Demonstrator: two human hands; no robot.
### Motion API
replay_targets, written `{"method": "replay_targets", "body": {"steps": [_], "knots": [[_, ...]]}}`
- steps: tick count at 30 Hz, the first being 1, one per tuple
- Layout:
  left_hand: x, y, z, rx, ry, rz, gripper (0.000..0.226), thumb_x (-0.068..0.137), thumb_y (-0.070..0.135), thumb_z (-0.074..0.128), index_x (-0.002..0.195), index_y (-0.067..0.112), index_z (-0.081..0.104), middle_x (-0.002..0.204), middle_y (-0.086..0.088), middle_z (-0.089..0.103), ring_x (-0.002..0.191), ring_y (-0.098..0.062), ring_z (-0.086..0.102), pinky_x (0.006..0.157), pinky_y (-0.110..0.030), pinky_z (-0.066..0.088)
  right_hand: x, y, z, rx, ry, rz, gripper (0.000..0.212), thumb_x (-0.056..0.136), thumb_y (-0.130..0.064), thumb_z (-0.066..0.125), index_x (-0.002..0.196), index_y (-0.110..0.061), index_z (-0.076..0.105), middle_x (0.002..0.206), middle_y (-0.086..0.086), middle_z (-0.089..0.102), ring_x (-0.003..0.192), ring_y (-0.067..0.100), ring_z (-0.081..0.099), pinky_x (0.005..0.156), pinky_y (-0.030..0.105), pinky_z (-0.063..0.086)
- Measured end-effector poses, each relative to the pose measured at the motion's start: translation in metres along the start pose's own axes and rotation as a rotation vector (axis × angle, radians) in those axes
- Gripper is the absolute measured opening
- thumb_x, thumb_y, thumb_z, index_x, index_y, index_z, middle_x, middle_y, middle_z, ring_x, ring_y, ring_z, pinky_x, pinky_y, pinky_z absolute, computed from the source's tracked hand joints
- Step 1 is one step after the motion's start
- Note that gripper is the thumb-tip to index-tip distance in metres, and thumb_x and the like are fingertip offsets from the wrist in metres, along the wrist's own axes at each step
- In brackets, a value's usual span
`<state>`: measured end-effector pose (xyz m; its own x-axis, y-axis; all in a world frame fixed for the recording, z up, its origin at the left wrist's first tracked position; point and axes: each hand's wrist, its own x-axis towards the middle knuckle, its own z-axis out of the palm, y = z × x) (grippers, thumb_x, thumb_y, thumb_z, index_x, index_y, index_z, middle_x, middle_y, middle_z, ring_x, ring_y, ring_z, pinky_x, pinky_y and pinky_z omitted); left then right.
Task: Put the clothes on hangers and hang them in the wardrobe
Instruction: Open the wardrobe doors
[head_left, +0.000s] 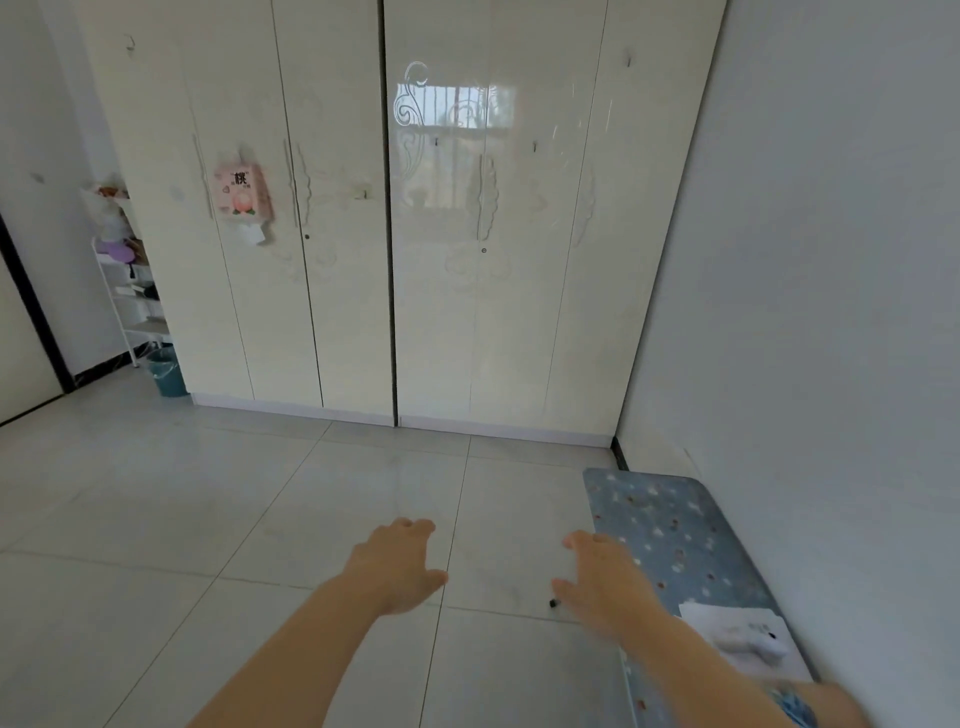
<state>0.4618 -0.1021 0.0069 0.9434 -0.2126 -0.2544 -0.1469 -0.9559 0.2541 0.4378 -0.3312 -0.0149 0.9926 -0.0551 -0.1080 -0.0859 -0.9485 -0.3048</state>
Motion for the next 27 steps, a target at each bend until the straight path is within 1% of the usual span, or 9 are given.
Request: {"method": "replay_targets", "body": {"steps": [5, 9, 14, 17, 21, 24, 27], "knots": [[0.121, -0.024, -0.030, -0.010, 0.026, 0.028, 0.064, 0.090, 0.045, 0.048, 0.144, 0.021, 0.023, 0.147, -0.003, 0.030, 0.131, -0.023, 0.033, 0.104, -0.038, 0.033, 0.126, -0.015, -0.005, -0.056, 0.021, -0.021, 0.051, 0.091, -0.037, 0.050, 0.136, -0.017, 0.035, 0.131, 0.006, 0.042, 0.120, 0.022, 0.041, 0.099, 0.030, 0.039], [0.210, -0.054, -0.065, -0.024, 0.007, 0.031, 0.064, 0.091, 0.045, 0.048, 0.144, 0.021, 0.022, 0.147, -0.003, 0.029, 0.131, -0.023, 0.033, 0.104, -0.037, 0.033, 0.223, -0.038, -0.015, -0.055, 0.004, -0.010, 0.051, 0.091, -0.038, 0.050, 0.136, -0.018, 0.036, 0.133, 0.005, 0.042, 0.120, 0.021, 0.042, 0.100, 0.030, 0.038], [0.311, -0.089, -0.107, -0.026, 0.028, 0.030, 0.064, 0.091, 0.044, 0.048, 0.144, 0.020, 0.023, 0.148, -0.003, 0.029, 0.132, -0.022, 0.034, 0.105, -0.037, 0.033, 0.331, -0.061, -0.023, -0.045, -0.004, 0.001, 0.053, 0.091, -0.039, 0.050, 0.137, -0.018, 0.035, 0.136, 0.004, 0.040, 0.123, 0.021, 0.040, 0.101, 0.031, 0.037], [0.369, -0.105, -0.122, -0.032, 0.004, 0.022, 0.065, 0.091, 0.045, 0.049, 0.145, 0.021, 0.022, 0.149, -0.002, 0.028, 0.133, -0.022, 0.032, 0.106, -0.037, 0.032, 0.392, -0.067, -0.026, -0.062, -0.020, 0.021, 0.054, 0.091, -0.039, 0.050, 0.138, -0.019, 0.035, 0.138, 0.004, 0.039, 0.124, 0.021, 0.040, 0.101, 0.032, 0.037], [0.457, -0.127, -0.145, -0.031, 0.032, 0.008, 0.064, 0.091, 0.045, 0.048, 0.144, 0.021, 0.023, 0.148, -0.001, 0.029, 0.133, -0.021, 0.032, 0.107, -0.037, 0.031, 0.486, -0.072, -0.030, -0.080, -0.018, 0.014, 0.053, 0.090, -0.040, 0.050, 0.137, -0.019, 0.036, 0.136, 0.003, 0.040, 0.122, 0.021, 0.041, 0.099, 0.032, 0.039], [0.529, -0.136, -0.165, -0.018, 0.040, -0.001, 0.064, 0.091, 0.044, 0.048, 0.144, 0.020, 0.023, 0.149, -0.002, 0.028, 0.133, -0.021, 0.032, 0.107, -0.037, 0.031, 0.563, -0.072, -0.033, -0.079, -0.023, 0.004, 0.053, 0.090, -0.040, 0.050, 0.137, -0.018, 0.037, 0.137, 0.003, 0.040, 0.124, 0.021, 0.041, 0.101, 0.032, 0.038], [0.600, -0.138, -0.190, -0.007, 0.005, -0.016, 0.064, 0.091, 0.044, 0.048, 0.145, 0.020, 0.022, 0.150, -0.002, 0.026, 0.134, -0.022, 0.031, 0.107, -0.037, 0.031, 0.639, -0.075, -0.044, -0.055, -0.055, 0.012, 0.054, 0.090, -0.039, 0.050, 0.137, -0.018, 0.037, 0.137, 0.004, 0.040, 0.124, 0.021, 0.041, 0.102, 0.032, 0.037]]}}
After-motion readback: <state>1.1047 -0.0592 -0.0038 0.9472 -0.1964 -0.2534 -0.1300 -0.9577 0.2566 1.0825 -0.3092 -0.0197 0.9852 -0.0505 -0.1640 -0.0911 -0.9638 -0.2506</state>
